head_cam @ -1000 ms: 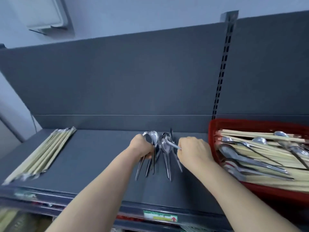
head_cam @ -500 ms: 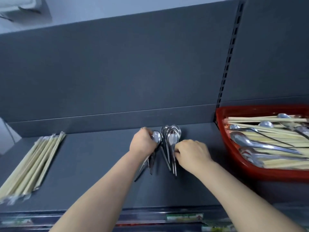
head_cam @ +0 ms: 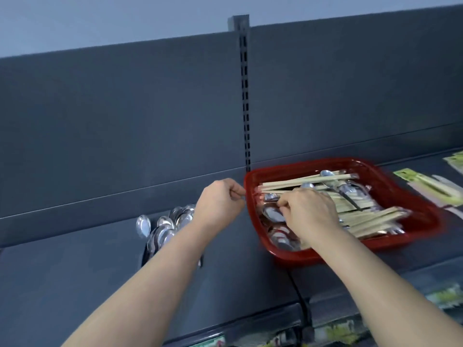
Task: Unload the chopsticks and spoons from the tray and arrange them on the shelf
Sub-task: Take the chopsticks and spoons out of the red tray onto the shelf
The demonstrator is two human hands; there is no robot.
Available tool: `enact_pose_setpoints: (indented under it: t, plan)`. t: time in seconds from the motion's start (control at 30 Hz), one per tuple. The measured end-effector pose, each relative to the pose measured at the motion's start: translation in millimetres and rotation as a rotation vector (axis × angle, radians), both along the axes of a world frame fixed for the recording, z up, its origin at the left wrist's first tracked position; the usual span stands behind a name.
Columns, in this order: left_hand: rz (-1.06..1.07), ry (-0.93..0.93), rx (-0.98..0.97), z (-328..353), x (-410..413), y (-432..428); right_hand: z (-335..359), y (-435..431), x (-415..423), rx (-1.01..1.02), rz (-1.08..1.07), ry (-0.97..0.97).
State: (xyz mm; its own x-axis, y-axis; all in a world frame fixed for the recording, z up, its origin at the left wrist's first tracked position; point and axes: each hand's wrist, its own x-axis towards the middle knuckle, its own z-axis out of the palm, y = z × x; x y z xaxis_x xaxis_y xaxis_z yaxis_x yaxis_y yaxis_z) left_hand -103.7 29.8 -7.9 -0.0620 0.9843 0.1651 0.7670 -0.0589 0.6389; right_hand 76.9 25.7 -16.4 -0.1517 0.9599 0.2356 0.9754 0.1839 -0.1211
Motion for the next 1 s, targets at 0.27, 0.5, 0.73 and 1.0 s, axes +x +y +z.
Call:
enact_pose_setpoints:
  t: [0.27, 0.5, 0.73, 1.0]
  plan:
    - [0.003, 0.088, -0.047, -15.1, 70.4, 16.3, -7.3, 11.3, 78.9, -0.236, 0.011, 0.057]
    - [0.090, 0.114, -0.042, -19.1, 70.9, 12.2, -10.0, 13.8, 74.7, -0.380, 0.210, 0.079]
    - [0.213, 0.228, 0.028, -16.9, 78.3, 9.8, -9.7, 29.7, 85.3, -0.184, 0.103, 0.098]
    - [0.248, 0.784, -0.113, -31.8, 109.5, 16.6, -13.2, 44.8, 115.4, -0.141, 0.064, 0.026]
